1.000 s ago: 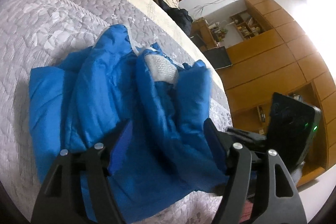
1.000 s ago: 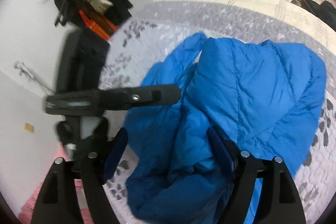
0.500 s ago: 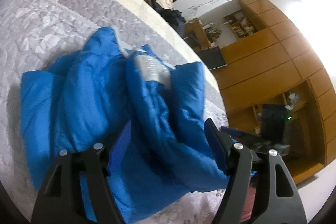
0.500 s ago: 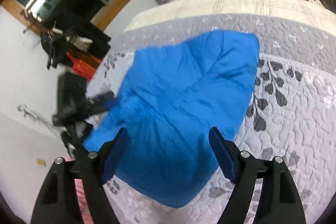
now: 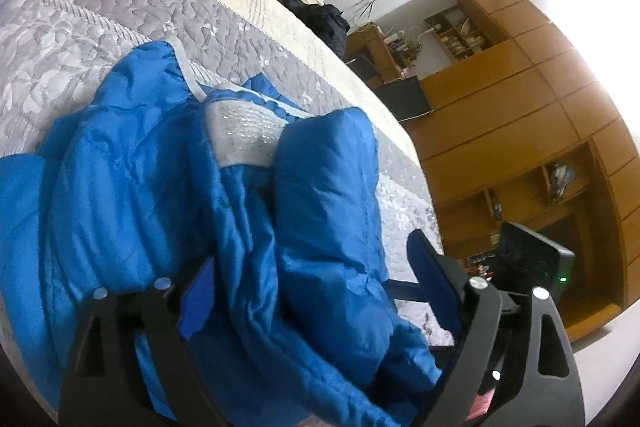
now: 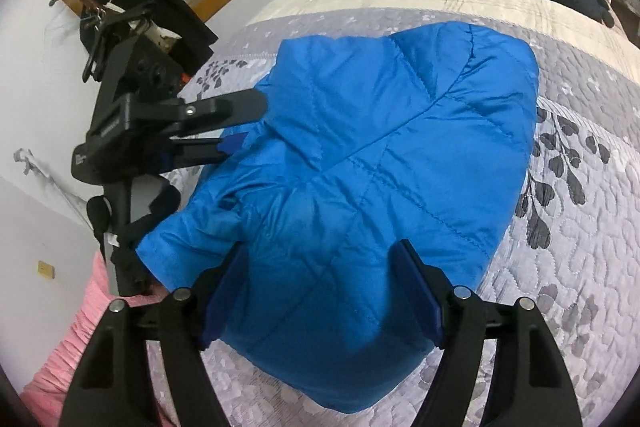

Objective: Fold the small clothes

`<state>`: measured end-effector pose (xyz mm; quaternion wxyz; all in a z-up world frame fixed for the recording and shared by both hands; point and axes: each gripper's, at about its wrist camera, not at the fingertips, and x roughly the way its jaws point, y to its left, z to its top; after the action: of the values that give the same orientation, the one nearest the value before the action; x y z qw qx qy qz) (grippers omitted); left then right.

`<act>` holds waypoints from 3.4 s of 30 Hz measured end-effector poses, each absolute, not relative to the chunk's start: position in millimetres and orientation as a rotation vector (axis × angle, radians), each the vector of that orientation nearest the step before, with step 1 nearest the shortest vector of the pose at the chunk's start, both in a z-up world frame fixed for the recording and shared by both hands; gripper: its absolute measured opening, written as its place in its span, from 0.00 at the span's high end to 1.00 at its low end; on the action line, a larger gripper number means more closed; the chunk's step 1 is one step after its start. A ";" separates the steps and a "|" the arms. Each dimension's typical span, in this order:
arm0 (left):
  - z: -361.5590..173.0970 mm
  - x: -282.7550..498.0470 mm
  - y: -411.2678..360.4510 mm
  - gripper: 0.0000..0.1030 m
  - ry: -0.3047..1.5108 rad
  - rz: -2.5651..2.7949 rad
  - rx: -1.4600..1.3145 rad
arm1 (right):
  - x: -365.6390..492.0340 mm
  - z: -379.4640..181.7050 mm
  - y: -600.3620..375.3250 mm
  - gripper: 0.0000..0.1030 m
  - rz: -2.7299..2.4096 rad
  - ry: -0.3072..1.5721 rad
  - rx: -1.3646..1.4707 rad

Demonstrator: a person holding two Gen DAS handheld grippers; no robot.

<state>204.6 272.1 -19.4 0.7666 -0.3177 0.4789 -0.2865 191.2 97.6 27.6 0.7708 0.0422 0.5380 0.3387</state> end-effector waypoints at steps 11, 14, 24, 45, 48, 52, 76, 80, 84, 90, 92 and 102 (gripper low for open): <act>-9.6 216.0 230.0 0.70 1.073 -0.517 -0.468 | 190.8 27.4 97.7 0.26 0.744 1.159 0.094; -3.7 212.8 228.2 0.79 1.040 -0.511 -0.460 | 188.7 32.7 92.0 0.26 0.760 1.156 0.109; 21.7 194.6 270.4 0.85 0.955 -0.549 -0.542 | 186.6 46.4 52.1 0.27 0.705 1.130 0.154; -25.1 181.0 385.3 0.81 0.924 -0.618 -0.681 | 198.7 -9.9 102.4 0.22 0.762 1.259 0.216; -33.2 177.6 387.3 0.75 0.925 -0.604 -0.669 | 198.8 -15.0 109.5 0.20 0.745 1.258 0.190; -32.0 172.4 391.7 0.64 0.949 -0.563 -0.688 | 199.5 -20.9 116.9 0.19 0.733 1.268 0.194; 28.1 86.6 334.7 0.66 1.007 -0.472 -0.444 | 179.7 -2.2 99.0 0.20 0.741 1.219 0.206; 12.8 90.8 349.2 0.88 1.010 -0.522 -0.569 | 178.0 1.5 96.3 0.20 0.752 1.219 0.226; 17.2 75.0 368.9 0.90 0.962 -0.529 -0.601 | 172.1 4.6 95.3 0.20 0.773 1.220 0.233; 1.1 56.8 394.4 0.90 0.952 -0.527 -0.632 | 167.3 -2.2 103.8 0.21 0.807 1.250 0.226; -7.3 60.8 396.4 0.90 0.961 -0.545 -0.643 | 167.7 -6.9 109.3 0.23 0.810 1.262 0.215; -46.2 71.1 401.6 0.85 0.994 -0.539 -0.646 | 168.3 -24.2 128.6 0.20 0.774 1.295 0.175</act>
<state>71.1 401.6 -46.2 0.7954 -0.3006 0.4625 -0.2510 168.3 128.6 -24.2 0.7254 0.0792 0.5869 0.3508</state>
